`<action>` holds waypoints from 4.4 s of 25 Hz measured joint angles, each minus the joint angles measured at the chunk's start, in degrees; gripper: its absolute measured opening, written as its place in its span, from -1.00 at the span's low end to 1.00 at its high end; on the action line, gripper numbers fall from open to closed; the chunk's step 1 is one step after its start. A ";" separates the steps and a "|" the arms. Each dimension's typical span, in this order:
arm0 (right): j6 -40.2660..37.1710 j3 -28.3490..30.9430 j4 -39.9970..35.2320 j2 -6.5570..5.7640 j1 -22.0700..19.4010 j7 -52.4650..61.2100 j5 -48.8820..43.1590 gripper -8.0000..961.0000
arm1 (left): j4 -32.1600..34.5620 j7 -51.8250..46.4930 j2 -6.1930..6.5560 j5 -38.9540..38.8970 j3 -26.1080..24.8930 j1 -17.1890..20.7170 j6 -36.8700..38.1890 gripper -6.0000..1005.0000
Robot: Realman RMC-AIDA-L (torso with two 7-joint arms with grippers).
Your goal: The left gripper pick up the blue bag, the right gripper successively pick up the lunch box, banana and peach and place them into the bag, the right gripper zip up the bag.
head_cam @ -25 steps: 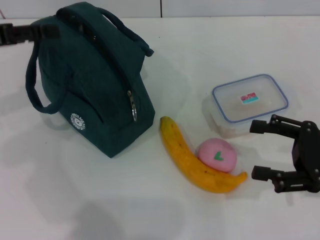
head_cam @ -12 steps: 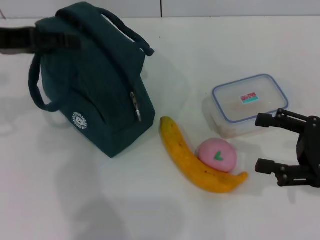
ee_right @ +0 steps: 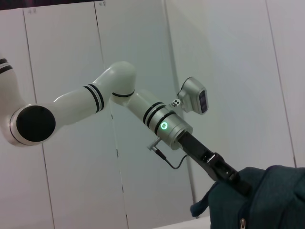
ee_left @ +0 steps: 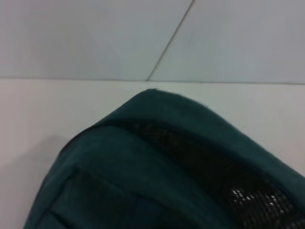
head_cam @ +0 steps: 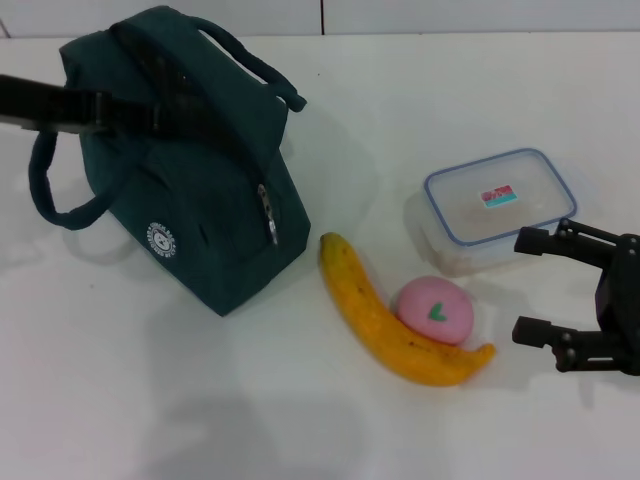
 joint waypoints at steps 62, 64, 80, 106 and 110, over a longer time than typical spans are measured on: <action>38.49 16.32 19.49 0.63 7.40 26.55 5.00 0.78 | 1.48 -5.27 -0.55 -8.31 -0.24 1.40 11.04 -0.93; 38.91 16.19 19.96 0.70 7.58 26.98 4.95 0.76 | 1.46 -5.27 -0.58 -8.31 -0.22 1.39 11.04 -0.93; 32.69 14.29 20.22 0.48 6.40 33.40 5.02 0.69 | 0.60 -4.27 -0.44 -8.29 -0.28 1.78 10.60 -0.93; 29.00 14.86 22.07 0.93 6.87 41.35 8.37 0.30 | 0.01 -4.16 -0.73 -10.33 -0.01 1.59 10.60 -0.93; 30.34 14.87 23.12 1.06 7.18 42.41 9.71 0.24 | -0.19 -3.65 -0.75 -10.33 -0.02 1.65 10.60 -0.93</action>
